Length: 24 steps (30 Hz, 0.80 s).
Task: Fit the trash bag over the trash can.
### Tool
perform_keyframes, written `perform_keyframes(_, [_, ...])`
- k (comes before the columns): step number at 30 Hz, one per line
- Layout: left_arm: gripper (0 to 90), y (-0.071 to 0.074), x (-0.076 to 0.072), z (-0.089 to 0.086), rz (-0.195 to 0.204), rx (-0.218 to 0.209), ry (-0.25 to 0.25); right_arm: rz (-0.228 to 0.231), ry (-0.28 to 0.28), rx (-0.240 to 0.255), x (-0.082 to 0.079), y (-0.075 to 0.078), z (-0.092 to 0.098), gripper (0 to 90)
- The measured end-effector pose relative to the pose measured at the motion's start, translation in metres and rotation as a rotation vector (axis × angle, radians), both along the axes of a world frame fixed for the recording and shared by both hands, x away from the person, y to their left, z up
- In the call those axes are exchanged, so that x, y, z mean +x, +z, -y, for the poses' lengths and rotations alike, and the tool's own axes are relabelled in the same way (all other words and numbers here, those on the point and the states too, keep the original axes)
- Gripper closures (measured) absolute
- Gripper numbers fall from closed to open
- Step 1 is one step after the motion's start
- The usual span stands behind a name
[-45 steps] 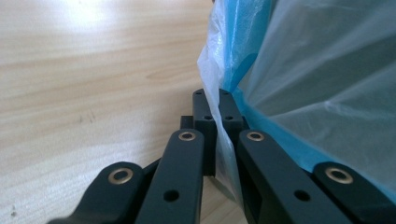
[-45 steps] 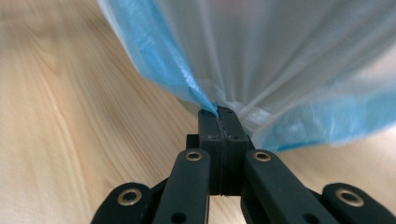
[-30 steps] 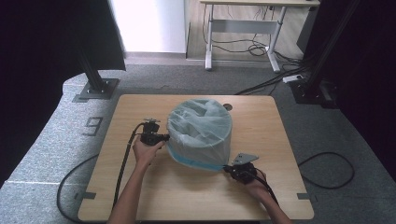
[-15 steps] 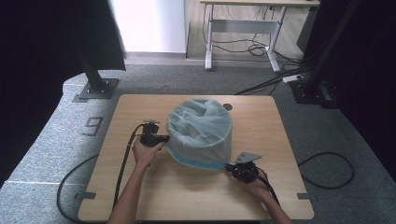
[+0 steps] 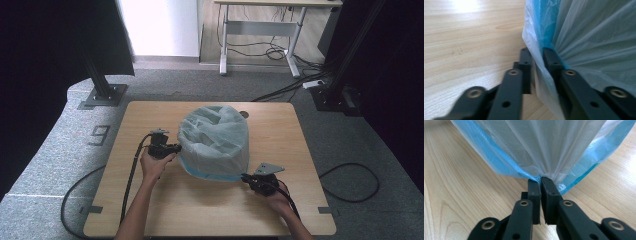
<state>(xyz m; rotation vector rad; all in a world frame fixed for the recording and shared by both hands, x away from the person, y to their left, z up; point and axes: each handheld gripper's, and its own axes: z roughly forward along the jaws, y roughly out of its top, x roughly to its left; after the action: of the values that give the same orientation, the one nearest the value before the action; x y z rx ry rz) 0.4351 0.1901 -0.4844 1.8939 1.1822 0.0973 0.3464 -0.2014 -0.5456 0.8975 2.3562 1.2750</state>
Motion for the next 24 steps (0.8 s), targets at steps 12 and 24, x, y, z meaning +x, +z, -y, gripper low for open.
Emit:
perform_keyframes(12, [27.1,0.028,-0.023,-0.024,0.112,-0.006,0.051,0.028,-0.032,0.044,-0.016,0.013,0.011,38.8])
perform_keyframes(24, [9.9,0.04,-0.034,-0.031,0.156,-0.02,0.019,0.028,-0.034,0.085,-0.02,0.018,0.016,37.5])
